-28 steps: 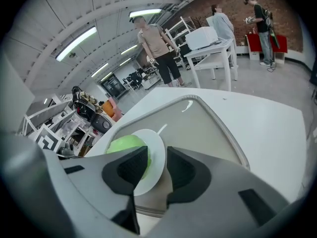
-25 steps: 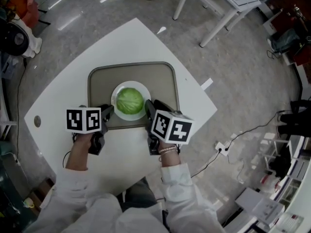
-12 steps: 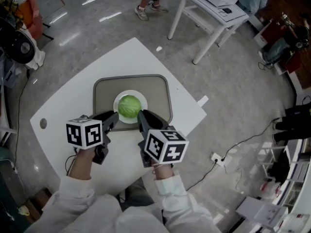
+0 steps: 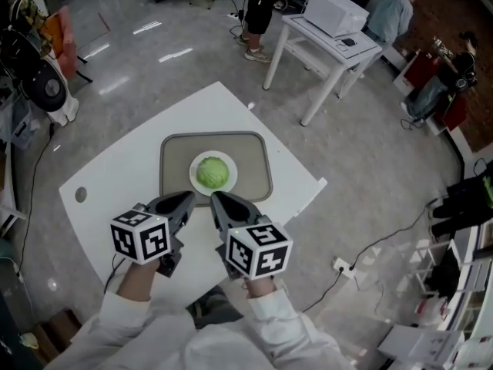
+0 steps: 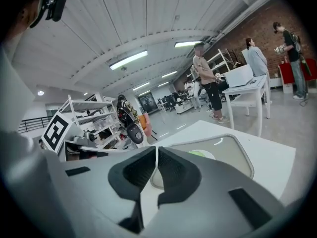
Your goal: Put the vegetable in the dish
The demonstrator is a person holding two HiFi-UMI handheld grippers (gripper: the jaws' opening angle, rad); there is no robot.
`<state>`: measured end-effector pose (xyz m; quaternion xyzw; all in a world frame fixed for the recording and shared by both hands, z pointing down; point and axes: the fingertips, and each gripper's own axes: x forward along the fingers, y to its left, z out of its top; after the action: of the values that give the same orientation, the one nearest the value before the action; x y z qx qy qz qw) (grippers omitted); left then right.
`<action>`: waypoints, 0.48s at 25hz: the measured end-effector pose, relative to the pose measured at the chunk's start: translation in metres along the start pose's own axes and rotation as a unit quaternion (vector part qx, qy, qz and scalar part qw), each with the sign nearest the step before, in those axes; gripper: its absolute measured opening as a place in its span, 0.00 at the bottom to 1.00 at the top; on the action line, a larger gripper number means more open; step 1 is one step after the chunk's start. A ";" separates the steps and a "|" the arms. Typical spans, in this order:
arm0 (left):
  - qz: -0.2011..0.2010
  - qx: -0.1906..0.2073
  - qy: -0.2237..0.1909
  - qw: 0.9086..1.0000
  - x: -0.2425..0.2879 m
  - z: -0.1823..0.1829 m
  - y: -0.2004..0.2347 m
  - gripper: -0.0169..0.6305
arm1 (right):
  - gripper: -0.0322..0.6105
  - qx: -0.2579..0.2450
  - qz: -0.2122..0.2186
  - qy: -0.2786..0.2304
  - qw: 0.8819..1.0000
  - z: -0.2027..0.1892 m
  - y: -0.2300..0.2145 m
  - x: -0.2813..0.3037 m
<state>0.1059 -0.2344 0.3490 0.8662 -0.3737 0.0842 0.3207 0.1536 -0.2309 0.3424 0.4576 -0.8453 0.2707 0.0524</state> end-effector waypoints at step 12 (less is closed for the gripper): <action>-0.052 0.072 -0.053 0.995 -0.087 -0.023 -0.046 0.04 | 0.07 -0.048 0.007 -0.070 0.996 -0.012 0.093 -0.057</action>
<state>0.0788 -0.1443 0.3105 0.9084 -0.3379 0.0485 0.2414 0.1104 -0.1418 0.2952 0.4664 -0.8621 0.1977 0.0128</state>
